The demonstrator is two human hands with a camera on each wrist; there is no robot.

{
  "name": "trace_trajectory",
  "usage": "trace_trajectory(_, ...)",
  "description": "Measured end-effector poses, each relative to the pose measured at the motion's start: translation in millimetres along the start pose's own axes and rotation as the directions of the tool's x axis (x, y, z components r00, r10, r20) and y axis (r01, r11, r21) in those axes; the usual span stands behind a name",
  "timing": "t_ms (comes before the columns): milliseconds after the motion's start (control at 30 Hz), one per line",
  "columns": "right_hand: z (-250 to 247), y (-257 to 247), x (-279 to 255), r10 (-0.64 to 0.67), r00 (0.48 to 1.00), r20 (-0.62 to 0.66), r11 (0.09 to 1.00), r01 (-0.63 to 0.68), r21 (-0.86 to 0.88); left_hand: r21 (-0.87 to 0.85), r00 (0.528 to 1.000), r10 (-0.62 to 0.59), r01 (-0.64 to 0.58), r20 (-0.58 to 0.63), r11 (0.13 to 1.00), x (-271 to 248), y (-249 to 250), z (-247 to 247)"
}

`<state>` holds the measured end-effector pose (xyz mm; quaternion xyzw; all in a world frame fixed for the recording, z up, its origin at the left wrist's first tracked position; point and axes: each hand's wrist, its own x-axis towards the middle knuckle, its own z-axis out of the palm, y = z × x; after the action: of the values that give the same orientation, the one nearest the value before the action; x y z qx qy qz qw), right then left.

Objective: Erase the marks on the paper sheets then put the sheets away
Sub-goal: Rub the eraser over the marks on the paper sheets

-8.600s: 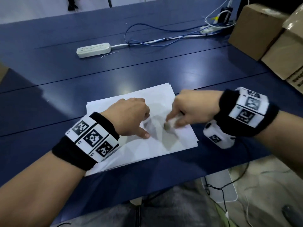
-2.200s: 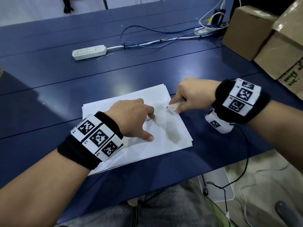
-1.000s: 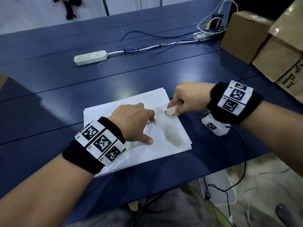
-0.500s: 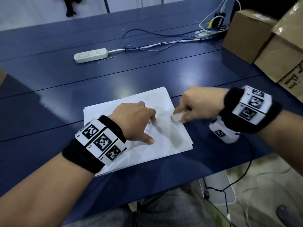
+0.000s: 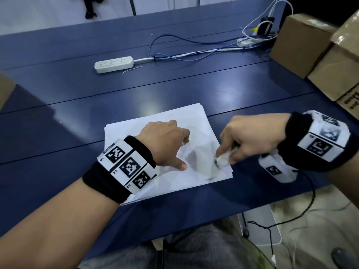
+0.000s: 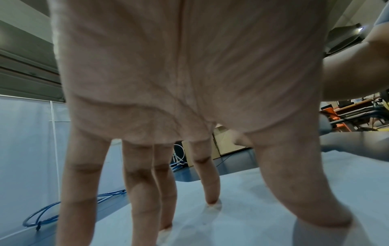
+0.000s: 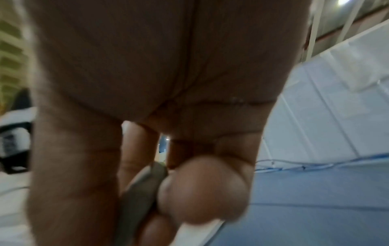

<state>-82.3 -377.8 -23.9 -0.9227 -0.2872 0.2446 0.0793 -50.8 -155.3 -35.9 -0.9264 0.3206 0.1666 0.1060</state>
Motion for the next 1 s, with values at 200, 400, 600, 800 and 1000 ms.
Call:
trace_trajectory(200, -14, 12, 21, 0.121, 0.978, -0.169, 0.992, -0.125, -0.013, 0.004, 1.0, 0.006, -0.006, -0.009, 1.0, -2, 2, -2)
trace_trajectory(400, -5, 4, -2, 0.045, 0.999, -0.014, 0.998, -0.044, 0.034, -0.009, 1.0, 0.004, -0.004, 0.003, 1.0, -1, 0, -1)
trace_trajectory(600, -8, 8, 18, 0.109, 0.972, -0.207, 0.994, -0.113, -0.01, -0.004, 0.999, -0.034, 0.034, 0.009, 0.999, -2, 5, -5)
trace_trajectory(800, 1, 0, 9, -0.026, 0.999, -0.038, 1.0, 0.026, -0.006, -0.007, 0.999, -0.045, 0.045, -0.004, 0.999, -1, 8, -4)
trace_trajectory(1000, -10, 2, 22, 0.068, 0.986, -0.151, 0.997, -0.071, -0.017, 0.005, 0.999, -0.041, 0.041, -0.001, 0.999, -1, 11, -6)
